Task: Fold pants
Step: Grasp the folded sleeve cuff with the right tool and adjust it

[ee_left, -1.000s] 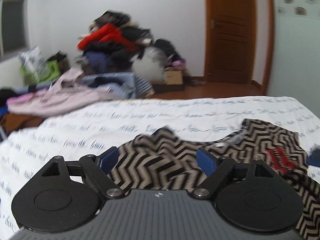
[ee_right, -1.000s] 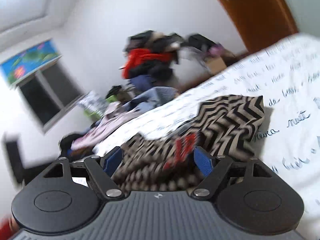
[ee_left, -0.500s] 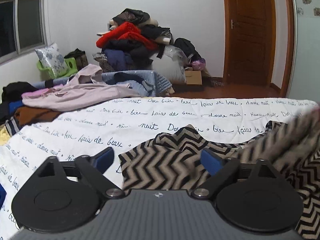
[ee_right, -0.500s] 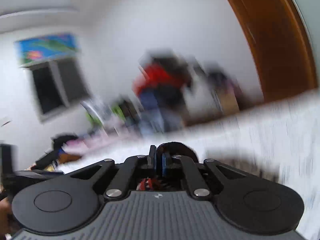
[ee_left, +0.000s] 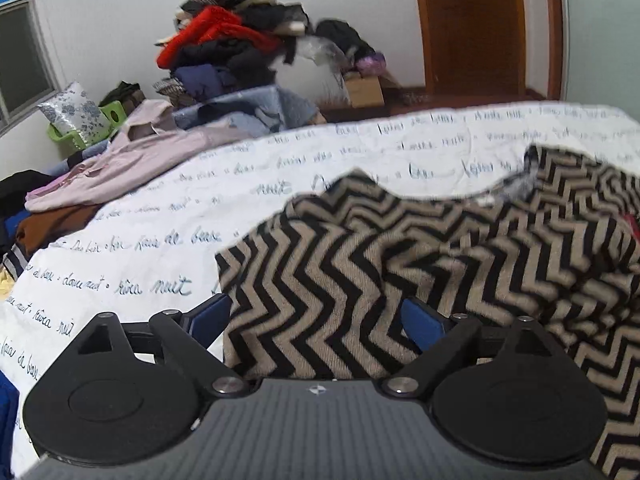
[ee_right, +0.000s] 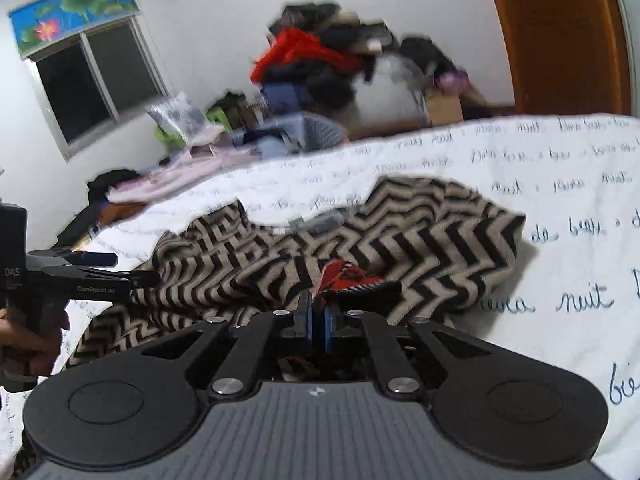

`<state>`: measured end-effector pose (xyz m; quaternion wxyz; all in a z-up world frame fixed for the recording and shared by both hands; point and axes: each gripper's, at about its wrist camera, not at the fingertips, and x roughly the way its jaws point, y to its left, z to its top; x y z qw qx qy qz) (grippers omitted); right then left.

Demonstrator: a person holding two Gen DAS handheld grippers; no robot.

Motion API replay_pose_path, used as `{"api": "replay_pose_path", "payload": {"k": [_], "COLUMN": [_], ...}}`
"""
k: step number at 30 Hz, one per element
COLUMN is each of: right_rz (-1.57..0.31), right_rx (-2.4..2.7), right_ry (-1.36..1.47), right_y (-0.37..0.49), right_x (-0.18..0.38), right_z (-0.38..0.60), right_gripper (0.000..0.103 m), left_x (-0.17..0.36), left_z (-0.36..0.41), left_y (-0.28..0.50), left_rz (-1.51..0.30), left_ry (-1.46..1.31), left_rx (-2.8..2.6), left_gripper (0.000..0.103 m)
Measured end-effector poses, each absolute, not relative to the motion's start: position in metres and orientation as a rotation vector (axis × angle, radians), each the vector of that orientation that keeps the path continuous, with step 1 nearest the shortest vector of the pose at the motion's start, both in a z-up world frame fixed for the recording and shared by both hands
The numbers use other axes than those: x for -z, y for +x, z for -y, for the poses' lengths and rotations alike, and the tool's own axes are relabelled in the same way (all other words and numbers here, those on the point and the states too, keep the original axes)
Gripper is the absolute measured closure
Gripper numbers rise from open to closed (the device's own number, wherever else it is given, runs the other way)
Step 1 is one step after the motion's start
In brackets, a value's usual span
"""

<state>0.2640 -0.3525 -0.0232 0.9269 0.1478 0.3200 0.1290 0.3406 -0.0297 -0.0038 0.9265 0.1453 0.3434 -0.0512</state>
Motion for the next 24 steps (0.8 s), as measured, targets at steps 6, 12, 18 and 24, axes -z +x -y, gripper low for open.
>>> {"api": "replay_pose_path", "payload": {"k": [6, 12, 18, 24], "right_rz": [-0.527, -0.706, -0.632, -0.669], "right_rx": [0.021, -0.105, -0.097, -0.099], "right_ry": [0.153, 0.139, 0.147, 0.172], "right_y": [0.254, 0.283, 0.262, 0.237], "right_x": [0.004, 0.031, 0.022, 0.019], "right_z": [0.330, 0.302, 0.301, 0.309], "right_gripper": [0.094, 0.094, 0.082, 0.066], "left_x": [-0.002, 0.011, 0.006, -0.009], "left_z": [0.027, 0.025, 0.018, 0.012], "left_y": [0.340, 0.346, 0.340, 0.319], "left_rz": [-0.682, -0.769, -0.761, -0.748], "left_ry": [0.243, 0.216, 0.218, 0.156], "left_rx": [0.099, 0.111, 0.088, 0.092], "left_gripper": [0.009, 0.010, 0.009, 0.009]}}
